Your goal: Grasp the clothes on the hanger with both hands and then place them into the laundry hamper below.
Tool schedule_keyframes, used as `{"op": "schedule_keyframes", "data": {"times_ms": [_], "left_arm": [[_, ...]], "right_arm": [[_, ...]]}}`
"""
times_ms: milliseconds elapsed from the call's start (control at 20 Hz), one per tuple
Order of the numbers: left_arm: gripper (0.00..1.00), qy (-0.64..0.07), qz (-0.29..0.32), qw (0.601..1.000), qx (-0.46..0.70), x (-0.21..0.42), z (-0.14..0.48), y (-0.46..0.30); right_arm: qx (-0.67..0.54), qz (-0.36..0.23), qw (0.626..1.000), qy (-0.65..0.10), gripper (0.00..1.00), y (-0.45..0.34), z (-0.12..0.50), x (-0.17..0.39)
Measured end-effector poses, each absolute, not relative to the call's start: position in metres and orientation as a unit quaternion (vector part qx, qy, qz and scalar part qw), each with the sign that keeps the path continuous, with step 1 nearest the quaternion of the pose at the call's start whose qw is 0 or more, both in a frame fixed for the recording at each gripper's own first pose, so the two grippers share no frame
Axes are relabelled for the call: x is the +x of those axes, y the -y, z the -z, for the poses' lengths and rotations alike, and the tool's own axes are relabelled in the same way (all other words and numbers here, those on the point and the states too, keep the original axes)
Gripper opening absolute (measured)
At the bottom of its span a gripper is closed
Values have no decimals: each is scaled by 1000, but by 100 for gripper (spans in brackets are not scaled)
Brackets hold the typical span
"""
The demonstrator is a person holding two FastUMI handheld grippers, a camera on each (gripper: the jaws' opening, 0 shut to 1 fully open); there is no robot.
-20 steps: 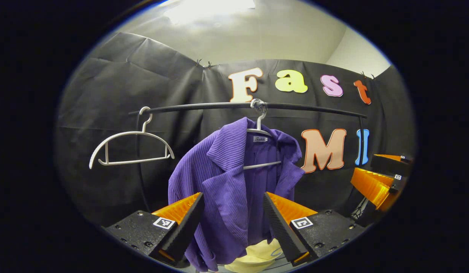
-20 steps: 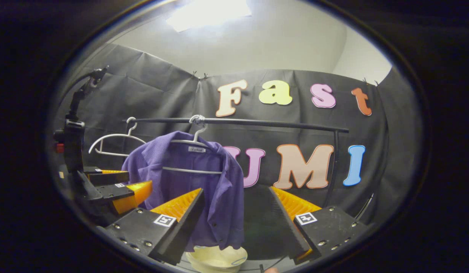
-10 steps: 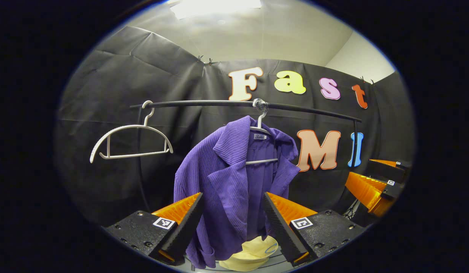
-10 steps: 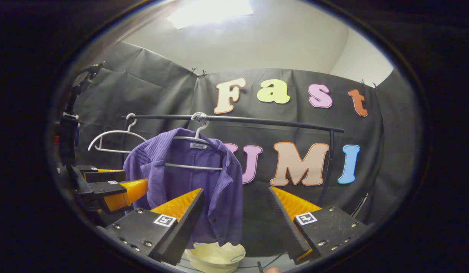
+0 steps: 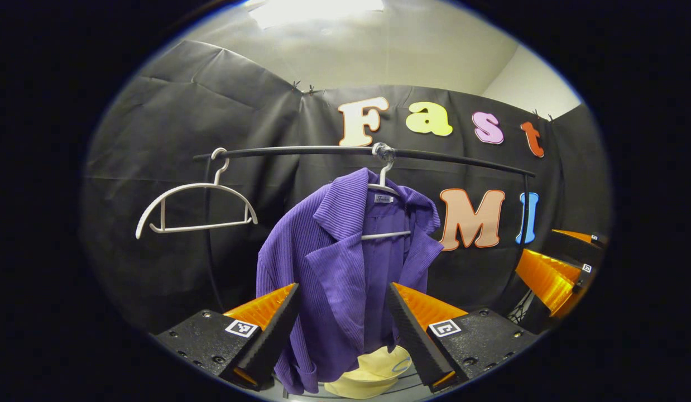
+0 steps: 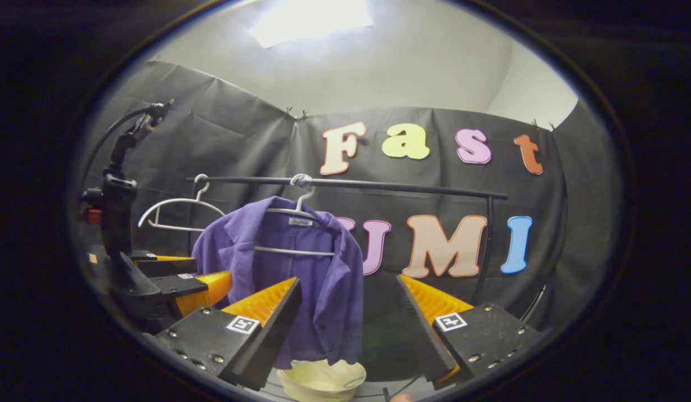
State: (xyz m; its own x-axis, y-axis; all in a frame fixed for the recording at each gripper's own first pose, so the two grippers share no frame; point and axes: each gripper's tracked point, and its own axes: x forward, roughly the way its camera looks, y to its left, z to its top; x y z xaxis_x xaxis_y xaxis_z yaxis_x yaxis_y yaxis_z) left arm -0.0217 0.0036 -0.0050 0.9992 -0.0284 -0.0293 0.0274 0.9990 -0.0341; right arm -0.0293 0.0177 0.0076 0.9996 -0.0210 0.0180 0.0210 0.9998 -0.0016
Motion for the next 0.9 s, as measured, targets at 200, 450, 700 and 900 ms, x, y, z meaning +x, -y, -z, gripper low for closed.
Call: {"op": "schedule_keyframes", "data": {"times_ms": [200,450,700,900], "left_arm": [[92,-11,19,1000,-7,-21,3,1],[95,-8,23,1000,-1,-16,0,5],[95,-13,28,1000,0,-11,3,10],[95,-19,30,999,1,-9,8,13]], "right_arm": [[6,13,1000,15,98,-15,-8,-27],[6,17,1000,17,96,-10,-9,-22],[10,22,1000,12,96,-7,-3,-21],[13,25,1000,7,96,-5,0,-19]]}}
